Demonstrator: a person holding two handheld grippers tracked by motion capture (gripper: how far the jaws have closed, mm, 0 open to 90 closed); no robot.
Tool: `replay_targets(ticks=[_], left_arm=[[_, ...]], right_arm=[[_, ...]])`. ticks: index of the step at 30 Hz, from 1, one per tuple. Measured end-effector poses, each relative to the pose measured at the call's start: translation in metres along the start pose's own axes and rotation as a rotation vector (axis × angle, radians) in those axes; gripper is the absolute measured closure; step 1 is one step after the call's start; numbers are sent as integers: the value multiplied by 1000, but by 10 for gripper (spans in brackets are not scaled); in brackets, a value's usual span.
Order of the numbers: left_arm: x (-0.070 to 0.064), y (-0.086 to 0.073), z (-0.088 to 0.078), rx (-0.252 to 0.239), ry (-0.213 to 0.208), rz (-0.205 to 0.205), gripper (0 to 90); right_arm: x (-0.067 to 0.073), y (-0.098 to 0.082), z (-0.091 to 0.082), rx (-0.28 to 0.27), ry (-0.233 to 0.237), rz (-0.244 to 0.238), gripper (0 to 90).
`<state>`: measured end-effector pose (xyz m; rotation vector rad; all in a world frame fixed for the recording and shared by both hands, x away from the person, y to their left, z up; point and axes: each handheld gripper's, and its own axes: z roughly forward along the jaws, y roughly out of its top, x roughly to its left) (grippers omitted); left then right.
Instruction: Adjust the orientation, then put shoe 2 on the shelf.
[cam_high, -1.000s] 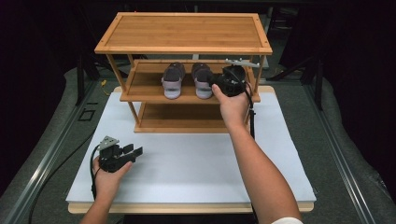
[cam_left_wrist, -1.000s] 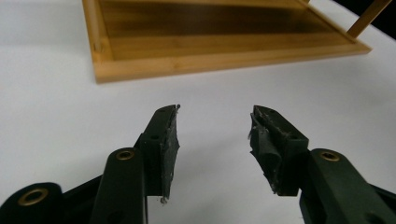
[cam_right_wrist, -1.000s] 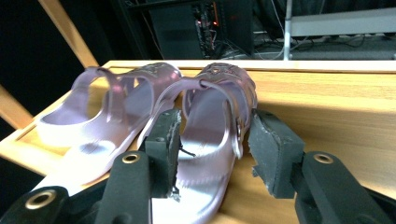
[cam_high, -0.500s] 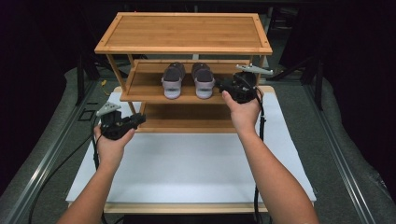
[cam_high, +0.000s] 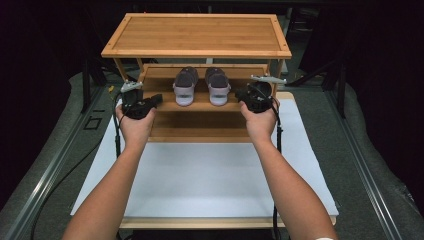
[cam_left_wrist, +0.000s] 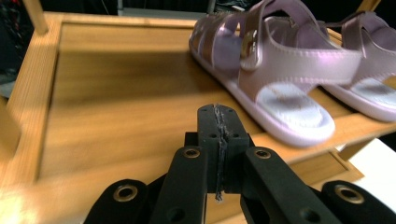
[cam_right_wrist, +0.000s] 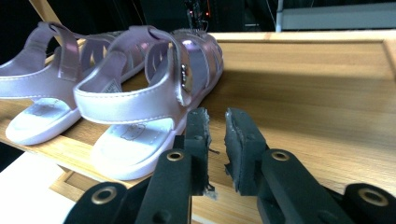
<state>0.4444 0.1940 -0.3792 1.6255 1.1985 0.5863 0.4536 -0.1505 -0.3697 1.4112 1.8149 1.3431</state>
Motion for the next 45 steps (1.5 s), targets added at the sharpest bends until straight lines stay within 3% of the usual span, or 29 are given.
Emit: replay_targets(ticks=[4,8,12,16,21,26,34,42,45], left_arm=[[-4,6,12,12,13,-2,897],[-5,9,22,35,23,-9,897],[-6,10,29,48,20,-23,897],[-8,10,34,70,27,-36,896],[-12,9,40,79,22,-36,897],[-20,12,42,87,35,17,897],[-23,13,44,97,37,11,897],[-33,15,48,109,37,52,898],[-35,15,49,99,40,49,900]], right_arm=[[-1,-2,8,3,19,3,806],[-1,-3,16,14,9,22,812],[2,-5,22,29,15,28,811],[4,-5,27,20,-13,46,804],[7,-3,32,41,4,62,805],[15,-3,34,32,15,66,820],[26,-5,37,41,36,47,828],[28,-7,43,43,40,54,821],[31,-6,44,49,34,47,900]])
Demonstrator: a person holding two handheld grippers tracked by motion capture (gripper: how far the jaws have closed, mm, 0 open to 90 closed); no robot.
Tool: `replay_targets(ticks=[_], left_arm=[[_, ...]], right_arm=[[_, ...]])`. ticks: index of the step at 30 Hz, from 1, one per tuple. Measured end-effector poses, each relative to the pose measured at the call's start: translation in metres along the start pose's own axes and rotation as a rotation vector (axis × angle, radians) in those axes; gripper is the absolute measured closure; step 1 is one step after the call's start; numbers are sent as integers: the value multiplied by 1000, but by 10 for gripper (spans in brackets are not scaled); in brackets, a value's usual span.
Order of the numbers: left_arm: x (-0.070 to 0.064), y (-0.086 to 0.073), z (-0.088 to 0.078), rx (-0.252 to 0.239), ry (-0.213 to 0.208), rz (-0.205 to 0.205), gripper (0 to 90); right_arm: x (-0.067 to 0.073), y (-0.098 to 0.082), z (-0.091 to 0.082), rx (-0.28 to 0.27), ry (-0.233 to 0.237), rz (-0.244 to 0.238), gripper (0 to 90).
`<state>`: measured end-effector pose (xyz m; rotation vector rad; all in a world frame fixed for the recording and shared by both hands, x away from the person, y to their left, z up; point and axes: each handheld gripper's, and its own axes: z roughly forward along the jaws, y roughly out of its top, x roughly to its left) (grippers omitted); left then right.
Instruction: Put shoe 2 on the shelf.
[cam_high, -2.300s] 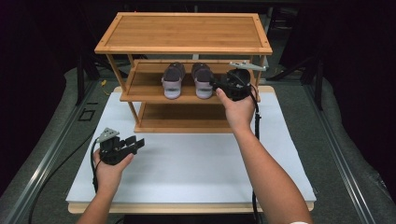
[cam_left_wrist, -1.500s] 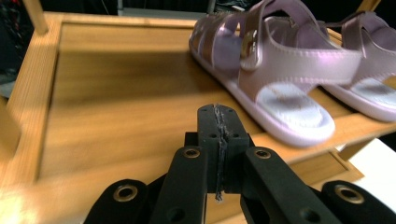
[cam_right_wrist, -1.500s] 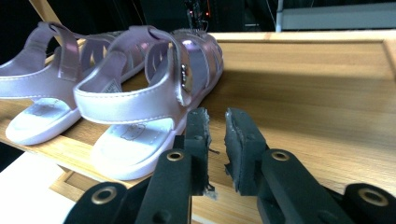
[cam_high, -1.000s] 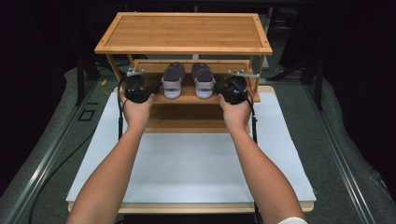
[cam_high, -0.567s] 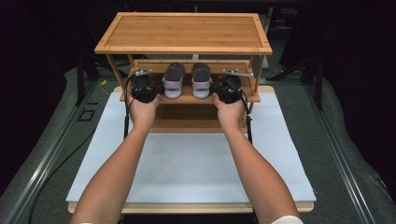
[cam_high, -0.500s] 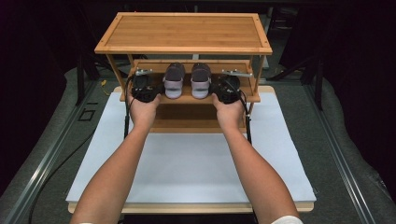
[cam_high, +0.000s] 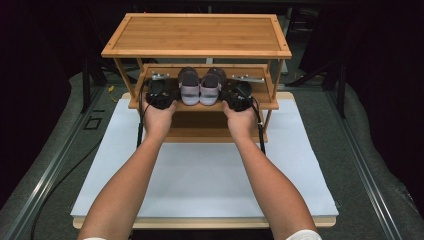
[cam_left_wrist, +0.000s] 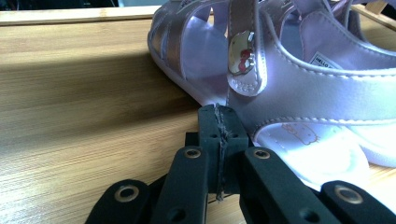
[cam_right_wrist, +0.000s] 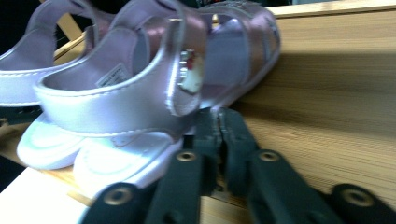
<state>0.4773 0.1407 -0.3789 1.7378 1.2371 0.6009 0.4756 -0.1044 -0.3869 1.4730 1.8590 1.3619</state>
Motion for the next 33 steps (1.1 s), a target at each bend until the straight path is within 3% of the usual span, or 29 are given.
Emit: replay_targets(ticks=[3,6,9,11,13,14,16,18,29,33], left_arm=[[-2,1,1,-1,11,5,900],[1,2,3,6,-4,-6,900],[1,4,5,8,-13,-14,900],[2,6,6,14,-21,-8,900],[4,7,6,20,-38,-4,900],[5,7,6,20,-45,-5,900],[5,6,6,18,-43,-10,900],[4,6,6,17,-38,-16,900],[5,3,7,13,-47,-27,900],[6,3,8,14,-55,-31,900]], right_arm=[[3,2,0,15,12,-9,900],[4,5,2,25,-19,-35,900],[3,7,4,38,5,-39,900],[3,8,6,41,-7,-40,900],[0,10,7,53,30,-28,900],[1,10,7,50,-6,-31,900],[-1,11,7,61,27,-39,900],[-1,12,7,68,29,-42,900],[2,12,9,64,-11,-53,900],[0,12,9,64,-3,-45,900]])
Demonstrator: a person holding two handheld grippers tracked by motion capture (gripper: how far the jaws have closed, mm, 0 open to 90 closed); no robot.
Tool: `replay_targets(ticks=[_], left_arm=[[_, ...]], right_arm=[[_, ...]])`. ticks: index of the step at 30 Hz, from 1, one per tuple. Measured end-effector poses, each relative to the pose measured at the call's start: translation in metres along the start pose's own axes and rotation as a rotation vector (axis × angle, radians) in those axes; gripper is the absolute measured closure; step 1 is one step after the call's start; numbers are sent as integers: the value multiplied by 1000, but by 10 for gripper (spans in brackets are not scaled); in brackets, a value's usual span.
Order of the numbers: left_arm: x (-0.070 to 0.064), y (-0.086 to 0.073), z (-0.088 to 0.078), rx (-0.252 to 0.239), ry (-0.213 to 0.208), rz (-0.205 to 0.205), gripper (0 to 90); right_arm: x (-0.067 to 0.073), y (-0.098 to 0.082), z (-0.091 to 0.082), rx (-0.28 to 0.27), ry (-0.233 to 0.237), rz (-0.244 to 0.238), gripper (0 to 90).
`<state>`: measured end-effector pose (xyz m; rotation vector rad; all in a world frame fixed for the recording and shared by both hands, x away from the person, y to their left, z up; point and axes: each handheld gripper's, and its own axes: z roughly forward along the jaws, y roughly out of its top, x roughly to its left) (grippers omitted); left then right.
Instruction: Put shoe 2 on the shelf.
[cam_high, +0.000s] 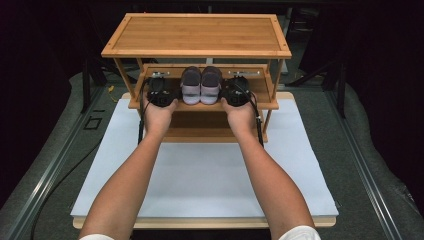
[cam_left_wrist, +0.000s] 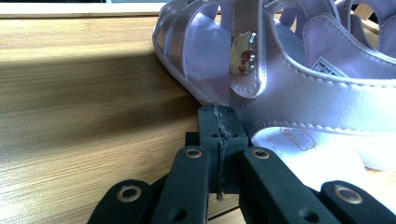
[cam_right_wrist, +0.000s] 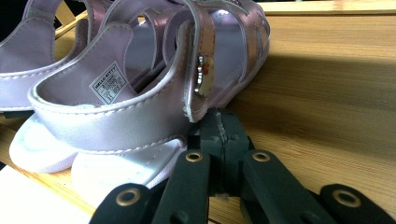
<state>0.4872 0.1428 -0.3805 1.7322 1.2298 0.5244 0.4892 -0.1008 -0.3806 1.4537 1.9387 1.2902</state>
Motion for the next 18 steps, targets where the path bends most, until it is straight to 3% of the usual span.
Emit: replay_targets(ticks=[5,18], left_arm=[[1,1,0,3,-2,-6,900],[8,2,-13,-26,-7,-19,857]], right_arm=[[-2,0,0,0,16,-4,900],[-7,0,-6,-20,-19,-30,847]])
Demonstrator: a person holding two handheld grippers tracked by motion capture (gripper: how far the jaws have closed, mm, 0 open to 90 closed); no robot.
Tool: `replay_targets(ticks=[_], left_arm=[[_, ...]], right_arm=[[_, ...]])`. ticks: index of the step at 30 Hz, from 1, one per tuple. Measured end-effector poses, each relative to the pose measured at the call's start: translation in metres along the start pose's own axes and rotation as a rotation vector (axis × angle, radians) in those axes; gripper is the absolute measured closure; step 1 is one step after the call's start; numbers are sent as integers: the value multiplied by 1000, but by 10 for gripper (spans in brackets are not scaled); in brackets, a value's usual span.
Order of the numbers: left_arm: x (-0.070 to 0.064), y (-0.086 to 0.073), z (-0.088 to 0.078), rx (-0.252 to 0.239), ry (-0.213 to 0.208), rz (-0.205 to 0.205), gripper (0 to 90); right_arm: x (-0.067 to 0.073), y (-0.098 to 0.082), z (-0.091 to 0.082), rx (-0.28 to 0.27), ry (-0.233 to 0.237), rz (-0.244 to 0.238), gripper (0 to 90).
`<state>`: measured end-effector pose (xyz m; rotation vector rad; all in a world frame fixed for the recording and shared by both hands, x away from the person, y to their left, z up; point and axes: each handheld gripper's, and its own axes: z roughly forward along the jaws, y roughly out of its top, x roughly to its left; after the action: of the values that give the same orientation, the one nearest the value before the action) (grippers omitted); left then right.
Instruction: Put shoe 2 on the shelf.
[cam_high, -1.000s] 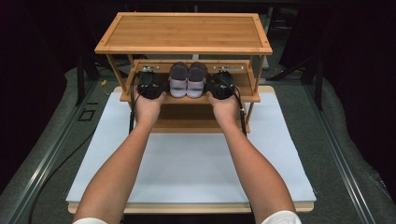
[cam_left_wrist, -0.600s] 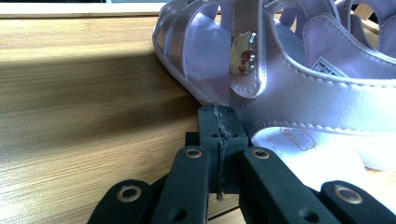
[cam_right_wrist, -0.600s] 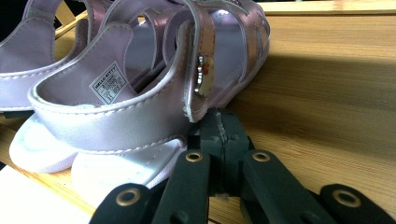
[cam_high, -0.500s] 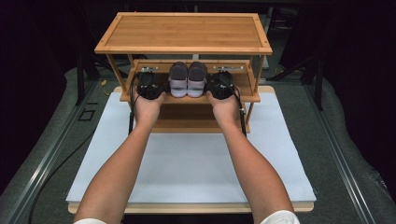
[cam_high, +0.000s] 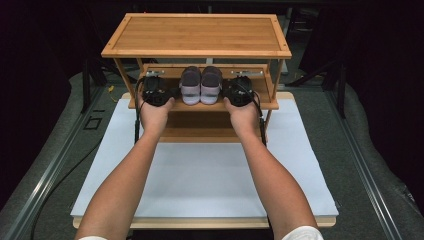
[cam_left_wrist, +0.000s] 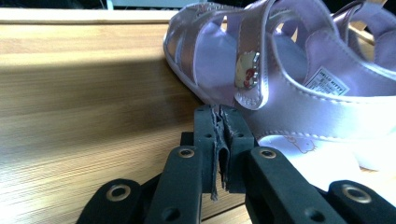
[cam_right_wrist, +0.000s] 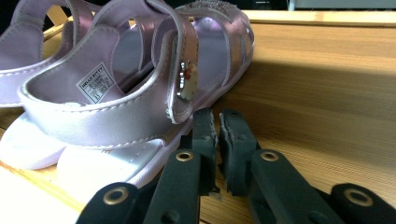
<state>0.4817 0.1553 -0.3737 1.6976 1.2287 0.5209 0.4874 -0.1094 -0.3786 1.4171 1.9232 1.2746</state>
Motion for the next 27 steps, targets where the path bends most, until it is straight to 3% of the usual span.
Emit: replay_targets(ticks=[10,15,21,23,27], left_arm=[[2,-2,-11,0,-20,-5,774],[2,0,-17,-7,-13,-10,640],[3,0,-28,5,-50,-11,472],[3,0,-33,10,-49,1,466],[3,-3,-43,5,-56,16,451]], right_arm=[[0,-5,-12,-30,-7,-15,776],[-2,-5,-18,-41,-9,-22,713],[-4,-5,-28,-34,14,-34,618],[-3,-5,-32,-38,-1,-42,601],[-4,-7,-43,-38,17,-49,565]])
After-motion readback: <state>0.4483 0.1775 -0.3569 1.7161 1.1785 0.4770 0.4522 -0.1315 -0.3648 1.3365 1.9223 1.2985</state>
